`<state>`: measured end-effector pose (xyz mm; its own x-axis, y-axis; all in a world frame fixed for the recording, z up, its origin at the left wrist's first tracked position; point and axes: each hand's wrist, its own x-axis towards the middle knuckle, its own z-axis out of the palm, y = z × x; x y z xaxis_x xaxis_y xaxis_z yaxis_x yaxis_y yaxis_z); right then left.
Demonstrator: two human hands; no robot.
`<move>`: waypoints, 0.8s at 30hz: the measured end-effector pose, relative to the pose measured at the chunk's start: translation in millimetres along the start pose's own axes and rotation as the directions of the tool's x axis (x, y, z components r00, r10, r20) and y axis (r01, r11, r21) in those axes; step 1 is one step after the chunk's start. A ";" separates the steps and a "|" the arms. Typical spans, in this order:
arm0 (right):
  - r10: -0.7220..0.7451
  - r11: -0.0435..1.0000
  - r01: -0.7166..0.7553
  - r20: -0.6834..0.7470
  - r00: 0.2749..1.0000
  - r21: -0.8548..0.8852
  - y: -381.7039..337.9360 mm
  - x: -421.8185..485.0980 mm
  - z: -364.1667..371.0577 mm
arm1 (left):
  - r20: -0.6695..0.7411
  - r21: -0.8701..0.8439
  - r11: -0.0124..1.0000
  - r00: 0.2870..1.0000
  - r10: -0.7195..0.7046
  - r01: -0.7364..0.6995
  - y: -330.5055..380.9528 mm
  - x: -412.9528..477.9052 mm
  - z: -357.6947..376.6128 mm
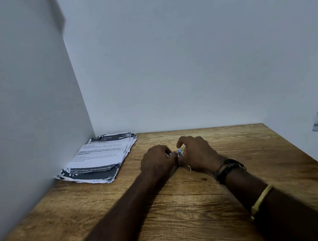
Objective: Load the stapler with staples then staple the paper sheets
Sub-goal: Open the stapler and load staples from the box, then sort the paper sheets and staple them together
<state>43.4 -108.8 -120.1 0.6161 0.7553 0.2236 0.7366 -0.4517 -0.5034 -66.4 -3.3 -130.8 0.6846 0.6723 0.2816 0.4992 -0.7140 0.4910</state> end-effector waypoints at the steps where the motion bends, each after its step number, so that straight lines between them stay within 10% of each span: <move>1: -0.002 1.000 0.002 0.002 1.000 -0.004 -0.5 -0.5 -0.3 | -0.003 0.002 1.000 1.000 0.003 -0.003 -0.2 -0.2 -0.1; 12: -0.077 0.990 0.060 -0.137 0.988 -0.124 -27.5 -11.7 1.6 | 0.008 -0.113 0.993 1.000 -0.027 0.027 -6.9 3.3 -17.2; 24: -0.093 0.983 0.118 -0.171 0.981 0.140 -138.8 27.2 54.4 | -0.286 -0.277 0.933 0.907 -0.310 0.231 -73.1 9.3 -88.9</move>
<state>-57.2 0.3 -89.6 0.5834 0.7015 0.4093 0.7576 -0.2884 -0.5856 -143.7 72.6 -90.8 0.3144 0.8867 0.3390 0.4769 -0.4563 0.7512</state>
